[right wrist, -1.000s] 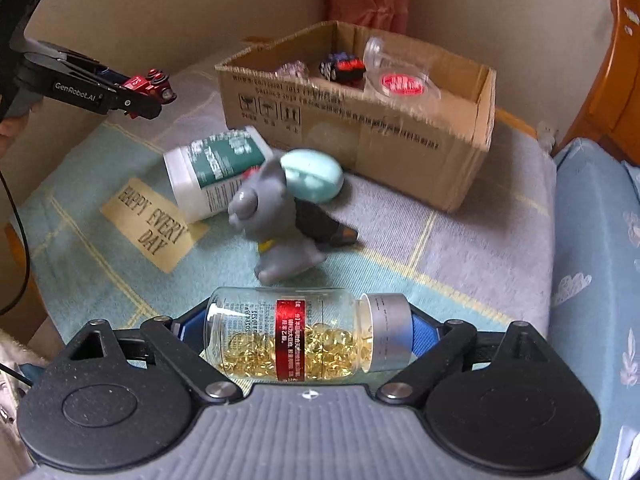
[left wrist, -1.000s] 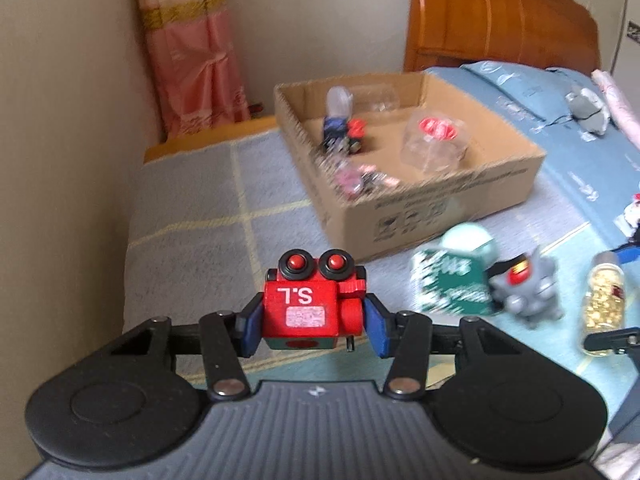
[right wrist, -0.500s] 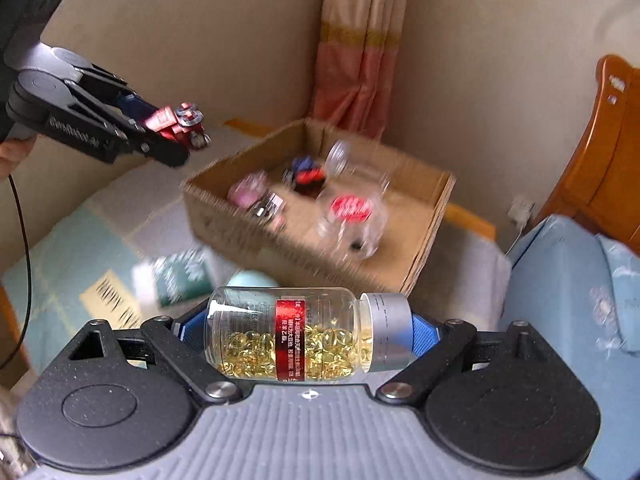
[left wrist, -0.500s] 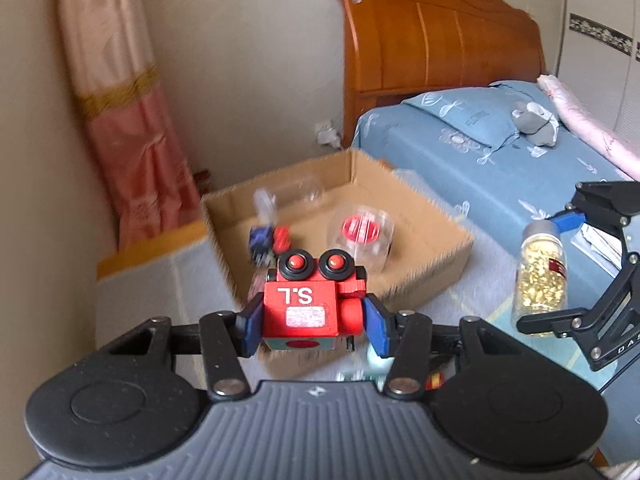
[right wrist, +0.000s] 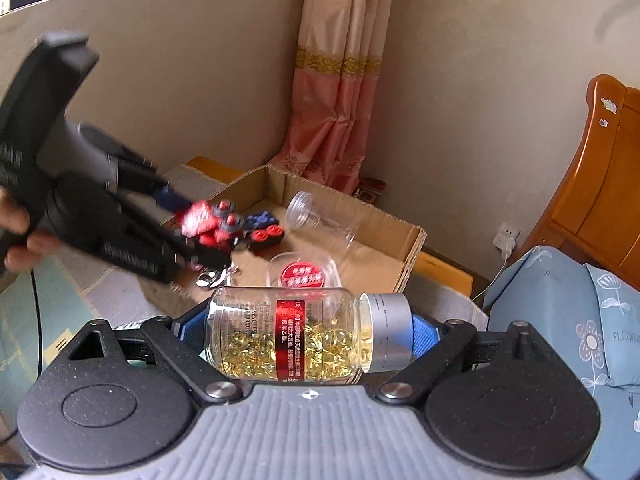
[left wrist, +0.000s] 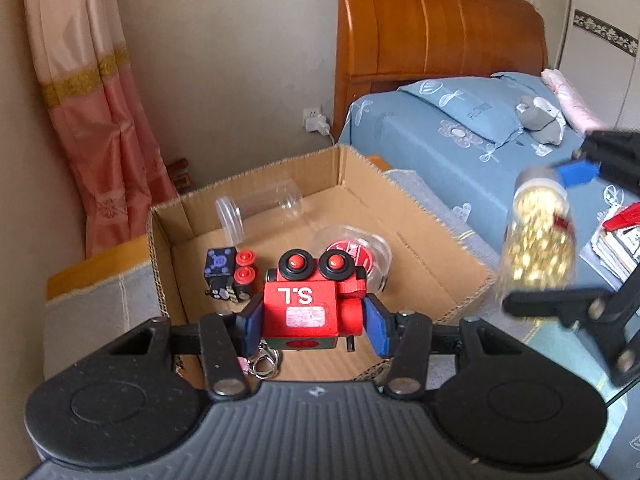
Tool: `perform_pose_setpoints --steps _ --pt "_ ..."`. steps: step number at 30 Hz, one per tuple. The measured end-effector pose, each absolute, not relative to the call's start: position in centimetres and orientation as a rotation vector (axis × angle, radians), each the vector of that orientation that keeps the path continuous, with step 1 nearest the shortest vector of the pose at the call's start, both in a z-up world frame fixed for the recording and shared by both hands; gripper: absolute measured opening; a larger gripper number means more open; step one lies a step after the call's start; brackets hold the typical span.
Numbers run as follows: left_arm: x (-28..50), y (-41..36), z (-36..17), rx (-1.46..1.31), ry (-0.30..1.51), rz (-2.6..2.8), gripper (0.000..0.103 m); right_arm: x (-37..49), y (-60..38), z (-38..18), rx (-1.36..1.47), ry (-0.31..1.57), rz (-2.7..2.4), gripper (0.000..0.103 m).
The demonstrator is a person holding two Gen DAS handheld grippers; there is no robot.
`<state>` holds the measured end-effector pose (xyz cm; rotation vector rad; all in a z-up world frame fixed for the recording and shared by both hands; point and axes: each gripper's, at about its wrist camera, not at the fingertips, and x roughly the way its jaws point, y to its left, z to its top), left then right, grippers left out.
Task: Organize rigid objects
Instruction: 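Carry the red S.L block into the box with the left gripper while the right carries the capsule bottle there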
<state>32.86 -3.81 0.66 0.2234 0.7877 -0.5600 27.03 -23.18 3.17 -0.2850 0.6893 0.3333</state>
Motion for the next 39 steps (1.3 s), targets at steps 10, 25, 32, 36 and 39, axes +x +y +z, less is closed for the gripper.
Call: perform_pose_setpoints --steps 10,25,32,36,39 --pt "31.7 -2.0 -0.7 0.205 0.801 -0.546 0.088 30.7 -23.2 3.5 -0.256 0.694 0.316 0.096" --pt "25.8 2.8 1.0 0.183 0.716 -0.438 0.096 38.5 -21.2 2.0 -0.209 0.756 0.301 0.096" --pt "23.4 4.5 0.3 0.151 0.714 -0.349 0.096 41.3 -19.4 0.6 -0.213 0.799 0.315 0.096" --pt "22.8 5.1 -0.2 0.138 0.722 -0.326 0.096 41.7 -18.9 0.3 -0.22 0.801 0.311 0.103" --pt "22.6 5.4 -0.4 0.128 0.727 -0.324 0.096 41.1 -19.0 0.8 -0.219 0.788 0.308 0.103"
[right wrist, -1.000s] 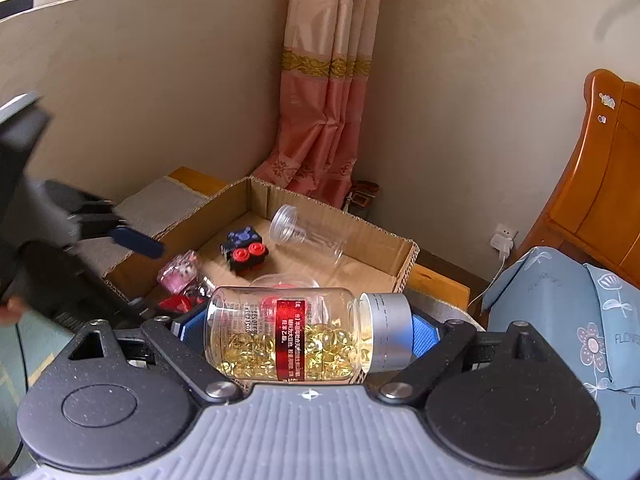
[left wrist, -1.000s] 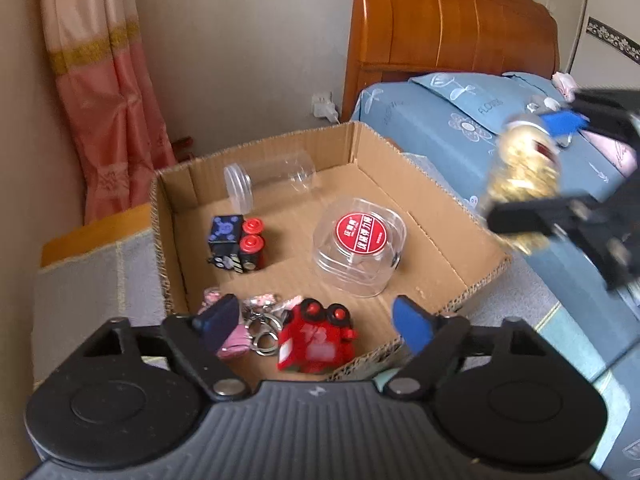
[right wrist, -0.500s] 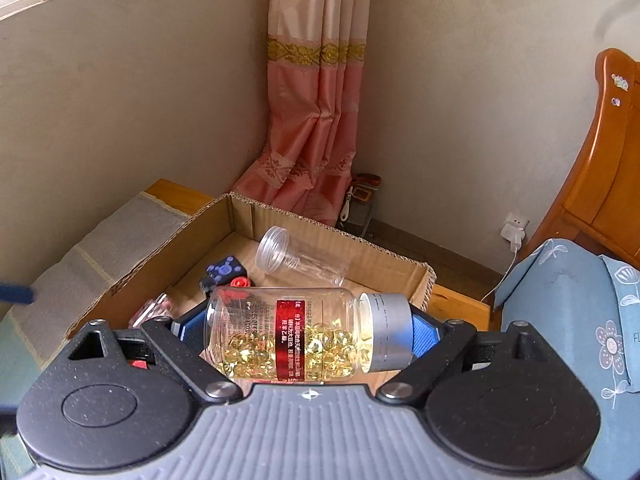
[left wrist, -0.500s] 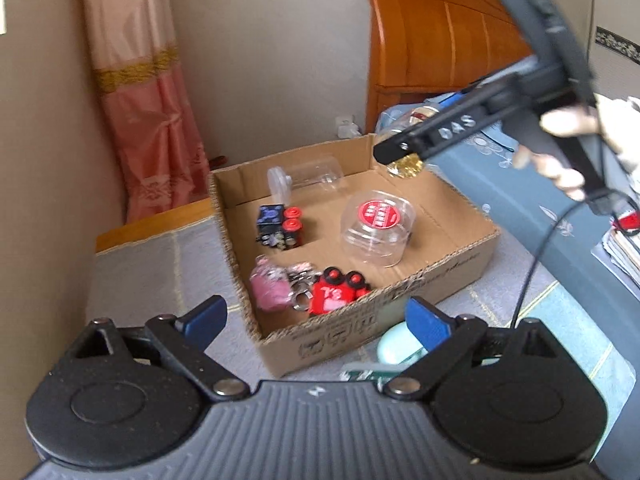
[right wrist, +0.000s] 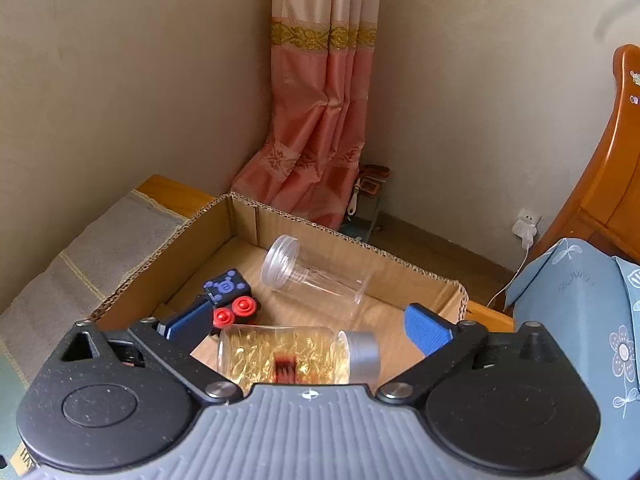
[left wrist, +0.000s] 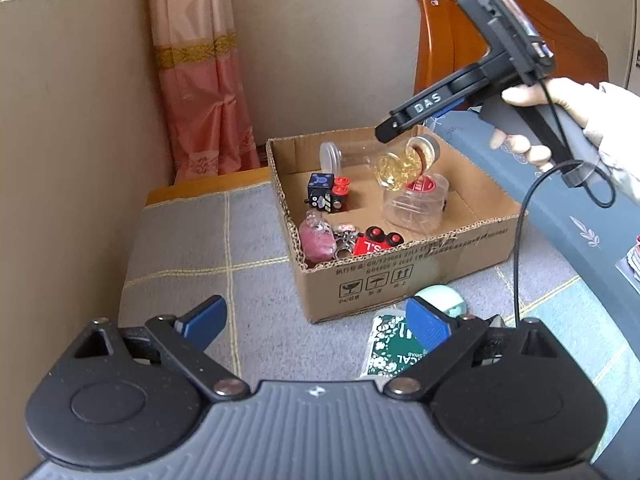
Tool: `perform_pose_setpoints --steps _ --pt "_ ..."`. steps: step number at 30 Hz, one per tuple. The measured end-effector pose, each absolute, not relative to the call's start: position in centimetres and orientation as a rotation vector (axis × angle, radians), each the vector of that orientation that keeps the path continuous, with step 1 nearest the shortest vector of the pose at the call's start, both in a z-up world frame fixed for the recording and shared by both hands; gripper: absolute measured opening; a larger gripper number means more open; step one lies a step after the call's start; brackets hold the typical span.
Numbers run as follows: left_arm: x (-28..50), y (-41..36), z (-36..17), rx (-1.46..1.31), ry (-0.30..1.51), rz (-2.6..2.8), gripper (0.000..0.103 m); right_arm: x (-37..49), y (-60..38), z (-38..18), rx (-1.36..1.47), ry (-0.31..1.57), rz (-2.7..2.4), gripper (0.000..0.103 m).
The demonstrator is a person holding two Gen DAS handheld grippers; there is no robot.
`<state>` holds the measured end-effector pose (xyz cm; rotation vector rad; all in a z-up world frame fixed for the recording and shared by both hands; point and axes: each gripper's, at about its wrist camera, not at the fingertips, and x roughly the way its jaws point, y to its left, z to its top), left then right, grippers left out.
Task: Organize rigid objects
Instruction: 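Carry the red S.L block into the box with the left gripper while the right carries the capsule bottle there, then open both grippers over the box and withdraw them toward the remaining items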
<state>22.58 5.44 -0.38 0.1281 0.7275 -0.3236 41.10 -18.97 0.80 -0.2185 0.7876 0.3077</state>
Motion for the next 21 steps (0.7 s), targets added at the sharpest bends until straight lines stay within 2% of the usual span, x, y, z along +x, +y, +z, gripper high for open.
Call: perform_pose_setpoints --steps 21 --pt "19.9 6.0 0.0 0.108 0.717 -0.317 0.096 33.3 -19.4 2.9 -0.279 0.77 0.319 0.103"
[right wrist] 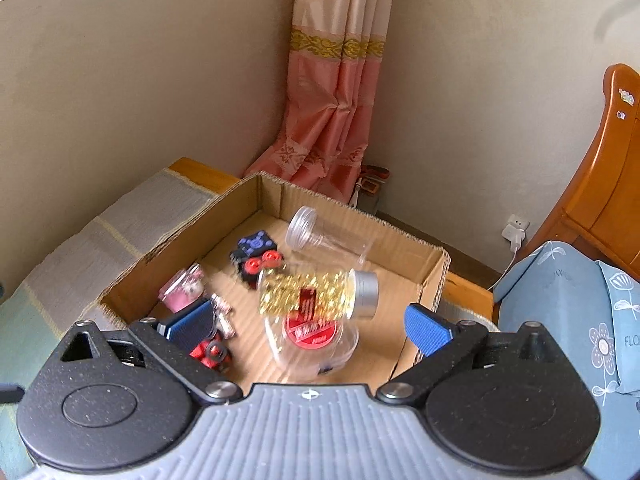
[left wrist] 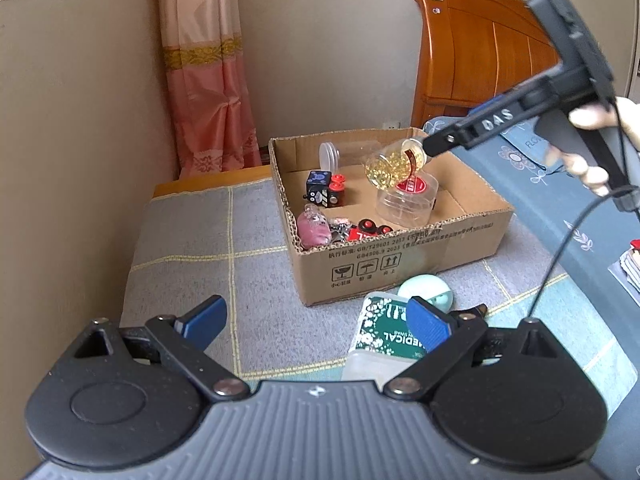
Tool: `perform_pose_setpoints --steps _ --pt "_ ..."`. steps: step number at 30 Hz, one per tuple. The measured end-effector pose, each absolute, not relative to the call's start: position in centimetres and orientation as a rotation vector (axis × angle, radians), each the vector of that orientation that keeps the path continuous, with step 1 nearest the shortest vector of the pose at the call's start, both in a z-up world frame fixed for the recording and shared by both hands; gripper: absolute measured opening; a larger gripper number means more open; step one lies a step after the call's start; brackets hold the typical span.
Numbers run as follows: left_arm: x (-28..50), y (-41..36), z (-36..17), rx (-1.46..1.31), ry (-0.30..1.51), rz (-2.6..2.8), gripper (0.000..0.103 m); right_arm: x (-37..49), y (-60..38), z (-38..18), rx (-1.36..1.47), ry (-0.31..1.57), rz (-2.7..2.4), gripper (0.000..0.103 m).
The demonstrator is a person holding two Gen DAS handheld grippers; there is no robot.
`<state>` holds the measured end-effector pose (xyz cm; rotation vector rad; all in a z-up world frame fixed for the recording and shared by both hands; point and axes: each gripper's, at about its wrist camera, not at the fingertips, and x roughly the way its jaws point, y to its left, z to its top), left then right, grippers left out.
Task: Organize rigid objects
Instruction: 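Open both grippers over the box and withdraw them toward the remaining items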
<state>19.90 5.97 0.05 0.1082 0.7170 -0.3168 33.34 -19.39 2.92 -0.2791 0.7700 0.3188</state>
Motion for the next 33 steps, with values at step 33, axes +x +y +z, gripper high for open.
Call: perform_pose_setpoints --steps 33 --pt "18.7 6.5 -3.1 0.141 0.796 -0.322 0.096 17.2 -15.1 -8.0 -0.25 0.875 0.316 0.103"
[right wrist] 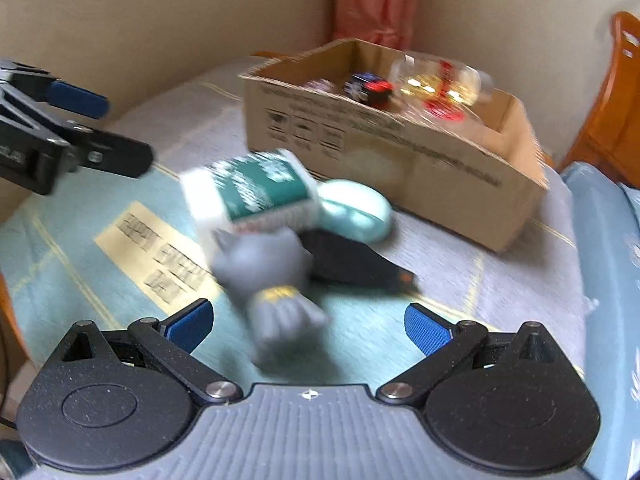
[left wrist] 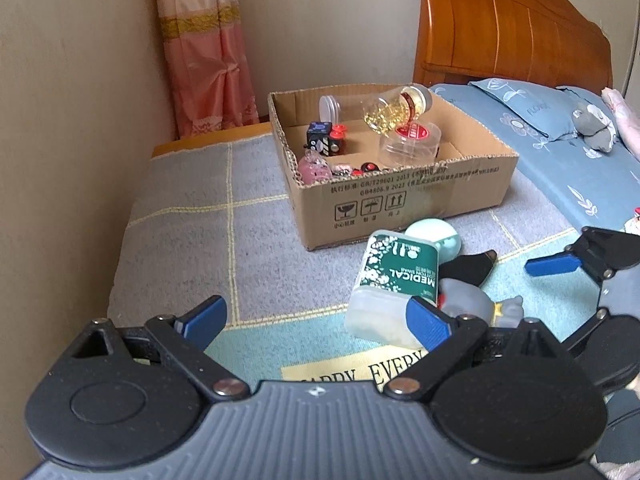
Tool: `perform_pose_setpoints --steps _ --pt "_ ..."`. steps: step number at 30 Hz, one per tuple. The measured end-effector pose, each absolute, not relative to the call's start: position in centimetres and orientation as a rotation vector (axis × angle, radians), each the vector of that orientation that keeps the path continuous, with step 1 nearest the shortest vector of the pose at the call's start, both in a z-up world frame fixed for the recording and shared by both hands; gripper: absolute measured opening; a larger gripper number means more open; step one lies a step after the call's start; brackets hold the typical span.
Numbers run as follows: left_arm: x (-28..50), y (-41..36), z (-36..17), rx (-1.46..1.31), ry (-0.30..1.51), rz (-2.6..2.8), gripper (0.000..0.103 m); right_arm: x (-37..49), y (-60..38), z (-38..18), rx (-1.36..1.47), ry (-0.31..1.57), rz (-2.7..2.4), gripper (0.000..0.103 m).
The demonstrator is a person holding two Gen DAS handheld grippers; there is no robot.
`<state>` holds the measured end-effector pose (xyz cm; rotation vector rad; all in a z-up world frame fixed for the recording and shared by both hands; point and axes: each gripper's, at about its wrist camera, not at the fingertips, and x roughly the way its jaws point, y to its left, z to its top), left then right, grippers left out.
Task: Organize rigid objects
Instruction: 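Open both grippers over the box and withdraw them toward the remaining items, then grasp the white MEDICAL swab tub with the left gripper while the right grasps the grey cat figurine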
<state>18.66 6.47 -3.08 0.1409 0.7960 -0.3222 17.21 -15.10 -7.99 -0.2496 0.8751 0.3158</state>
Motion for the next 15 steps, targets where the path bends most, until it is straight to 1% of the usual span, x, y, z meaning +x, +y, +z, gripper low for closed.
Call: perform_pose_setpoints --steps 7,11,15 --pt "19.3 5.0 -4.2 0.17 0.822 -0.37 0.096 17.5 -19.9 -8.0 -0.156 0.895 0.208 0.103" --pt "19.8 3.7 -5.2 0.2 0.843 -0.408 0.096 17.7 -21.2 -9.0 -0.077 0.925 0.221 0.103" --pt "20.4 2.6 -6.4 0.229 0.865 -0.442 0.096 17.4 -20.8 -10.2 -0.115 0.913 0.185 0.103"
